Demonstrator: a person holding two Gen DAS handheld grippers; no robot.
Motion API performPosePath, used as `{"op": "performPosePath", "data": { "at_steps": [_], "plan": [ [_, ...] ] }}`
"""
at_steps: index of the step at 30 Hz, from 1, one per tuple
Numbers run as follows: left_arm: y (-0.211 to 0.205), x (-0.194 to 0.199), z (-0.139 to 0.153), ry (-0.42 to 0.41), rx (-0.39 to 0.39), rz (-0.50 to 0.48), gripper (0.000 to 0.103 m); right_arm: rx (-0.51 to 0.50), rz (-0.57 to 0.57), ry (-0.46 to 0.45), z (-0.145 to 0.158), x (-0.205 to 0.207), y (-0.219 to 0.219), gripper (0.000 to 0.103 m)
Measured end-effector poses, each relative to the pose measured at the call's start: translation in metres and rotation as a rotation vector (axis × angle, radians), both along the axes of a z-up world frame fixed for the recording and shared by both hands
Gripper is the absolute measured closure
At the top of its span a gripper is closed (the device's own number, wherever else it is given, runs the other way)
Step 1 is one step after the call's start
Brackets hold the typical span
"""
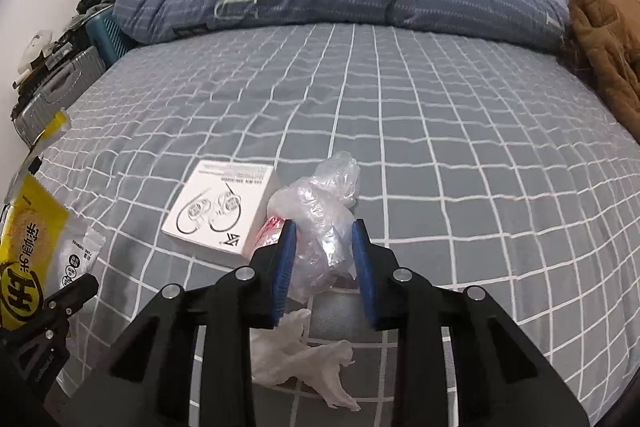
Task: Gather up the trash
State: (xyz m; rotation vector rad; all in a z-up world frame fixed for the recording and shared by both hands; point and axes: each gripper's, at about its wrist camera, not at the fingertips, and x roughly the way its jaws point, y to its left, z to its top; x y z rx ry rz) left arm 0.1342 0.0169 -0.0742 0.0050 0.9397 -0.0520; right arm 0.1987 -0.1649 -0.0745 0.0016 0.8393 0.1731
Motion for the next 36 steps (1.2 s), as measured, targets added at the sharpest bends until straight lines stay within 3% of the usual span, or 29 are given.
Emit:
{"op": "performPosePath", "data": {
  "at_steps": [13,36],
  "plan": [
    [-0.008,-0.016,0.023,-0.036,-0.010,-0.013,0.094,-0.044,0.004,-0.122,0.040,-0.048,-0.011,0.075],
    [-0.013,-0.074,0.029,-0.042,-0.031,0.006,0.094,-0.060,-0.015,-0.134,0.051,-0.131,-0.030,0.075]
  ]
}}
